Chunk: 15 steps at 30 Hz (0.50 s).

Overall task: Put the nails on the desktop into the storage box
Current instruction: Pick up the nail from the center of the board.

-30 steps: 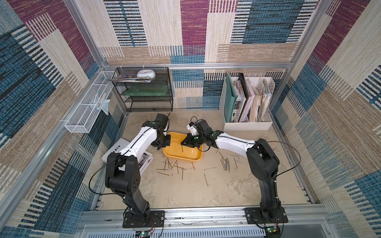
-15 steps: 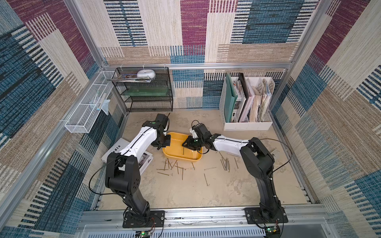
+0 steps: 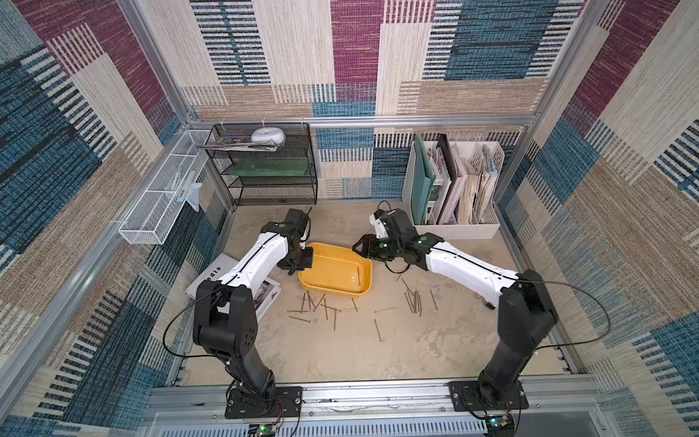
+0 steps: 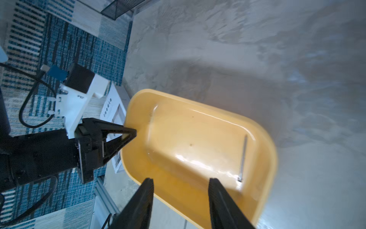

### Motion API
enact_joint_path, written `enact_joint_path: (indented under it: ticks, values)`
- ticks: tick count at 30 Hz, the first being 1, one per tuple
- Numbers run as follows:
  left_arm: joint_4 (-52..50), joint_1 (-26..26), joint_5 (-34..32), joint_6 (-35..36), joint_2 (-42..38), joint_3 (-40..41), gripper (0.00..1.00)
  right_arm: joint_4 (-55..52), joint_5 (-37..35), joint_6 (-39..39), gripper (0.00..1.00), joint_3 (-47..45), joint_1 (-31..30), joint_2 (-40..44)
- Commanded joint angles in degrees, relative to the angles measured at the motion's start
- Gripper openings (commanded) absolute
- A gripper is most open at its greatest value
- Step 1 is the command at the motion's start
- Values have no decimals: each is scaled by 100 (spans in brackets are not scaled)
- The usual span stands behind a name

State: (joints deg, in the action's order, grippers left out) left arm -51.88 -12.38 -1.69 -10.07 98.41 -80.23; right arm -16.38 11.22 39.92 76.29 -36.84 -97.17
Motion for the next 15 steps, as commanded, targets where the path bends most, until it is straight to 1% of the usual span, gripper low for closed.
enact_joint_path:
  ticks: [1,5,8,12,15]
  values:
    - [23,8,54,19,11,-19,0,-1409,-1191,-568,53,-841,383,628]
    - [25,17,73,9,-7,-16,0,-1623,-1735,-816,52,-1878,855,1069]
    - [22,18,88,12,-2,-17,0,-1772,-2061,-907,51,-2152,894,1056]
    - [28,21,118,18,1,-19,0,-1956,-2515,-994,50,-2297,931,844]
    - [24,17,125,13,-3,-19,0,-1882,-2535,-1047,50,-2385,967,763]
